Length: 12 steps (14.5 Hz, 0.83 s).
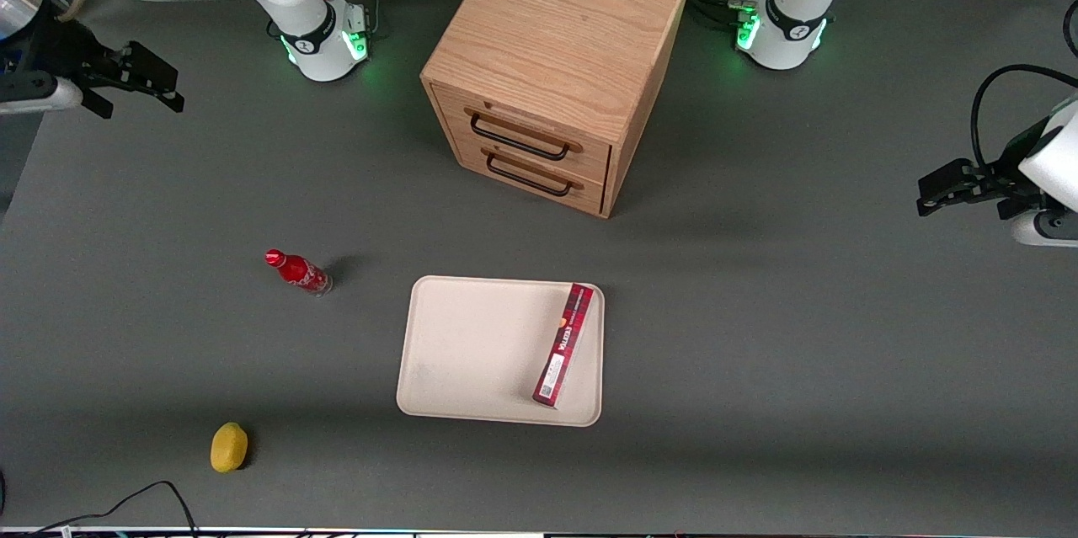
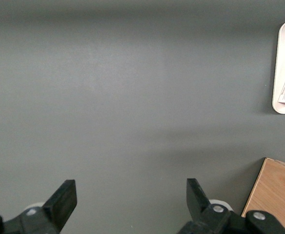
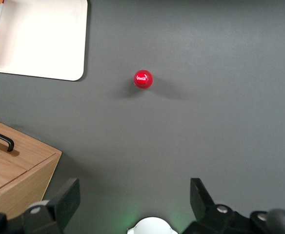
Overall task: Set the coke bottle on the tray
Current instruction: 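Move the right gripper down toward the red Coca-Cola bottle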
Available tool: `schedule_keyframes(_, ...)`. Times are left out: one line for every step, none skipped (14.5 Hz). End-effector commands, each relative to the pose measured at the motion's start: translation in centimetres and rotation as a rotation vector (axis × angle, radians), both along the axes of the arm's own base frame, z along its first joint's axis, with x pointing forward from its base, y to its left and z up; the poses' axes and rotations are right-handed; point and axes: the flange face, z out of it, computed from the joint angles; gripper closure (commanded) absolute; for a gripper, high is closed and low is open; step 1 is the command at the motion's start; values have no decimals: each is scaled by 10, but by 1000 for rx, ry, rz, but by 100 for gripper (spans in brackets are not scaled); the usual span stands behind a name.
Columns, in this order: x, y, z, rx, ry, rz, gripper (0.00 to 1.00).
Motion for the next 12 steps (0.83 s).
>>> schedule_keyframes(2, 0, 9, 14, 12, 1, 0)
schedule_keyframes(2, 0, 9, 12, 15, 4, 0)
schedule_keyframes(5, 2, 7, 10, 19, 6, 0)
schedule_keyframes(8, 2, 0, 7, 34, 6, 0)
schedule_keyframes(14, 1, -9, 4, 51, 4, 0)
schedule_keyframes(24, -1, -23, 8, 80, -7, 0)
schedule_keyframes(34, 0, -41, 6, 103, -1, 0)
schedule_keyframes(48, 3, -63, -1, 121, 3, 0)
schedule_keyframes(63, 4, -90, 0, 130, 3, 0)
schedule_keyframes(69, 5, -113, 3, 120, 14, 0)
schedule_keyframes(72, 7, -141, 4, 94, 18, 0)
schedule_keyframes(70, 7, -169, 5, 69, 19, 0)
